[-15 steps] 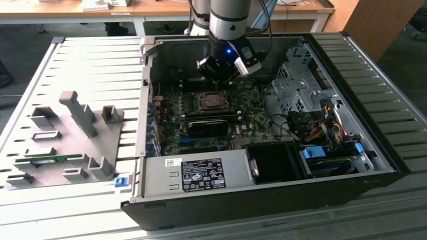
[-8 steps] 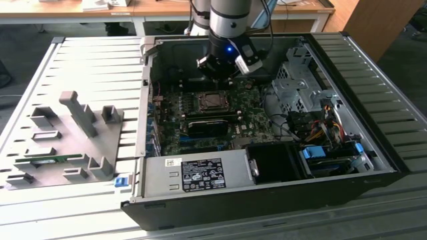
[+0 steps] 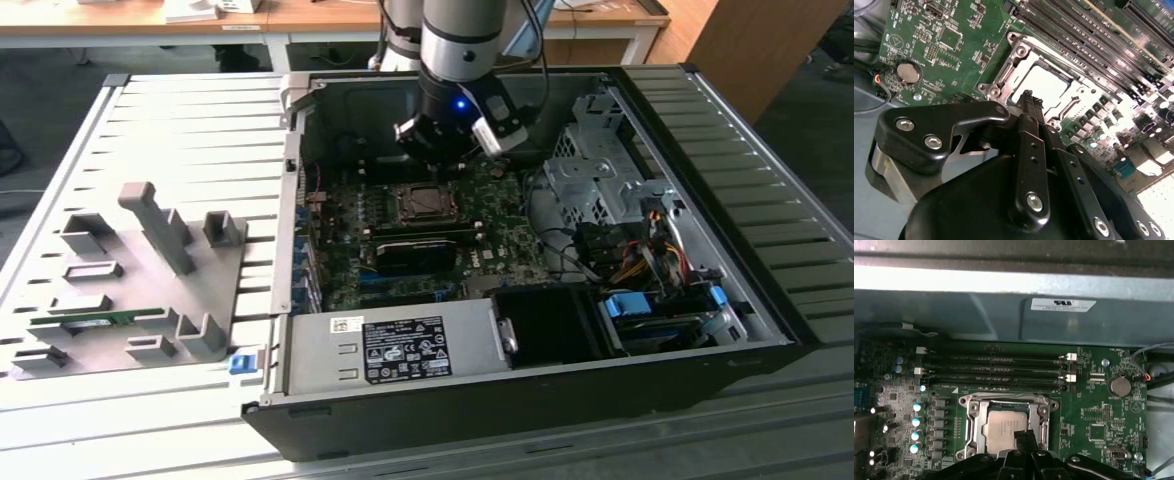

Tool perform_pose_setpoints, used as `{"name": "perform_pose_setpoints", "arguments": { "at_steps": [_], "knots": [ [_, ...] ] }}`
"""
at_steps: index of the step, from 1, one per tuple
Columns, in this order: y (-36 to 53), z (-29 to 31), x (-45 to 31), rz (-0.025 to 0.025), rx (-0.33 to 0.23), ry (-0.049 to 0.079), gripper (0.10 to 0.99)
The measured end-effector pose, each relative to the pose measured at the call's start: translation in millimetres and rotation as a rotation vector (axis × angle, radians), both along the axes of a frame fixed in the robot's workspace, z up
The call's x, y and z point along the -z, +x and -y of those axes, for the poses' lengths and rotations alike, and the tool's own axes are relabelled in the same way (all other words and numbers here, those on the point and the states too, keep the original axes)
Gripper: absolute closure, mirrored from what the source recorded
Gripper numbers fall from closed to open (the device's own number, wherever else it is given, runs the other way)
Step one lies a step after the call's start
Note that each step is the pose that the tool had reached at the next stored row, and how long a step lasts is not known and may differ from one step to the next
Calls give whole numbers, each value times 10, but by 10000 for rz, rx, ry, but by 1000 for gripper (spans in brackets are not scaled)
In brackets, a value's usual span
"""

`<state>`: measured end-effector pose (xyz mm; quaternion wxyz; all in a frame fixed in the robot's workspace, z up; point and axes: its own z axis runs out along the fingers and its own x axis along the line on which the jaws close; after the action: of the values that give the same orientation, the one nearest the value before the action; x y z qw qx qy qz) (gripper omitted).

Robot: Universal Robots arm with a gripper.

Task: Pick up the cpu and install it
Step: 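Install the second cpu locking lever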

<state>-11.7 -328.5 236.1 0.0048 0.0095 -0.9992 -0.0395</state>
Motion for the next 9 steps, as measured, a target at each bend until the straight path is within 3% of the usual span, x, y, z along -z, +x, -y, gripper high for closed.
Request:
{"name": "perform_pose_setpoints", "arguments": {
  "at_steps": [9],
  "knots": [
    [0,21,0,0,-1,-1,980]
  ]
}}
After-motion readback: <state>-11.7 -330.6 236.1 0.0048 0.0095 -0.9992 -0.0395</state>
